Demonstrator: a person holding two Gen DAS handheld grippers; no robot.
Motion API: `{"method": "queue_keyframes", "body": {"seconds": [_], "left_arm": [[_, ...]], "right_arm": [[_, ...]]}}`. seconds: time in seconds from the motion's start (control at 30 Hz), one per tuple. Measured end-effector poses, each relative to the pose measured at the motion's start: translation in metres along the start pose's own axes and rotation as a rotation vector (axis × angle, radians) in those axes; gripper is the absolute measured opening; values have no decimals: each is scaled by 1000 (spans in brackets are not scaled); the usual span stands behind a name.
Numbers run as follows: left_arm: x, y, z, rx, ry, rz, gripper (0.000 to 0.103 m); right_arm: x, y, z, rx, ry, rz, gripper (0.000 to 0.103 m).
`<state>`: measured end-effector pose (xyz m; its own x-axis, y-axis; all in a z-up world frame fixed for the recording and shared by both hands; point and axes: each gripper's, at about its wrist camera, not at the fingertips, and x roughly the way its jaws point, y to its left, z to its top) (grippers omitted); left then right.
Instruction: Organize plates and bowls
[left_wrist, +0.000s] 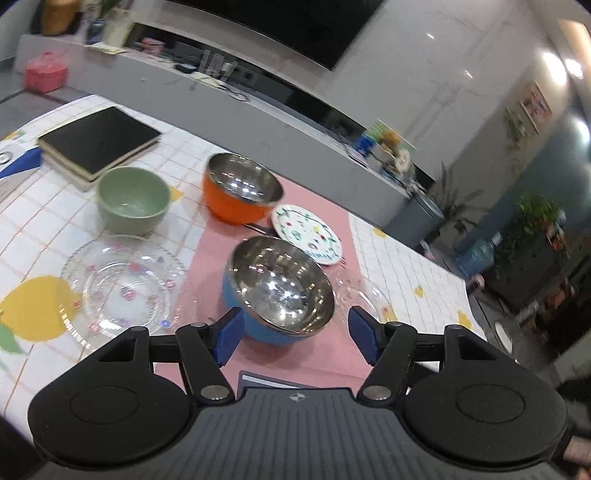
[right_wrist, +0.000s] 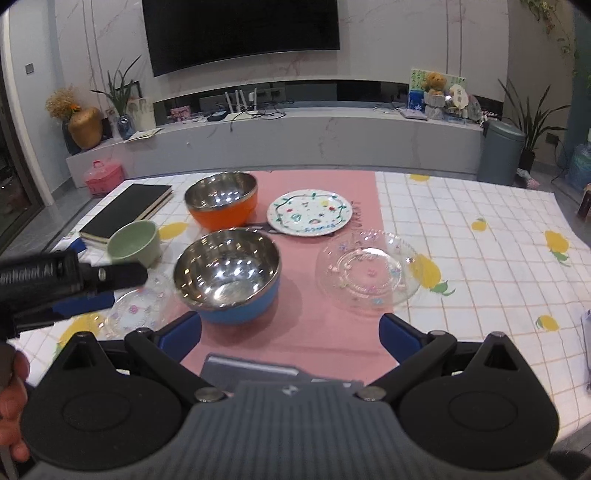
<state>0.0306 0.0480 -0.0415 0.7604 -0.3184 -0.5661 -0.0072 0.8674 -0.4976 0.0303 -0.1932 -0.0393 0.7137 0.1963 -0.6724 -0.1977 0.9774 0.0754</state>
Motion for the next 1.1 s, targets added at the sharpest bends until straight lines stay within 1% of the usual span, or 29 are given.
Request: {"method": "queue_keyframes", "body": {"seconds": [0.03, 0.1, 0.17, 0.27, 0.3, 0.33, 0.37, 0.4, 0.43, 0.47, 0.57, 0.73, 0.8, 0.9, 0.97, 1.03, 1.07, 1.1], "left_arm": [[3, 0, 0, 13, -3, 2, 70], [8, -2, 3, 34, 4, 25, 68], [14, -4, 5, 58, 12, 34, 67], [26, -7, 9, 106, 35, 66, 66], [30, -6, 11, 111, 43, 69, 62], [35, -4, 13, 112, 51, 70, 60], [40, -2, 14, 108, 60, 73, 56], [46, 1, 16, 99, 70, 77, 51], [51, 5, 17, 87, 81, 83, 49], [56, 9, 18, 72, 93, 91, 47], [69, 20, 24, 24, 109, 117, 36], [88, 33, 33, -16, 125, 125, 35], [94, 36, 36, -26, 132, 129, 35], [103, 41, 38, -39, 149, 126, 34], [107, 41, 38, -44, 154, 126, 28], [109, 41, 38, -38, 154, 134, 23], [109, 41, 38, -36, 153, 140, 18], [109, 41, 39, -35, 154, 145, 15]], "right_arm": [[5, 0, 2, 3, 6, 1, 100], [13, -2, 6, 15, 15, 8, 97], [23, -3, 10, 27, 23, 12, 87], [40, -7, 16, 55, 39, 8, 84], [45, -8, 19, 67, 46, 9, 82], [51, -9, 21, 78, 54, 8, 75], [57, -9, 23, 89, 65, 8, 71], [64, -10, 25, 97, 76, 9, 70], [70, -10, 27, 103, 87, 10, 68], [77, -10, 29, 108, 98, 10, 64], [95, -8, 34, 136, 133, 27, 56], [122, -1, 39, 164, 177, 61, 43], [131, 1, 40, 172, 192, 64, 41], [142, 1, 41, 187, 212, 67, 32], [147, 0, 41, 201, 223, 79, 21], [150, -1, 40, 211, 229, 83, 18], [150, 0, 40, 207, 226, 75, 15], [151, 1, 40, 203, 224, 68, 14]]}}
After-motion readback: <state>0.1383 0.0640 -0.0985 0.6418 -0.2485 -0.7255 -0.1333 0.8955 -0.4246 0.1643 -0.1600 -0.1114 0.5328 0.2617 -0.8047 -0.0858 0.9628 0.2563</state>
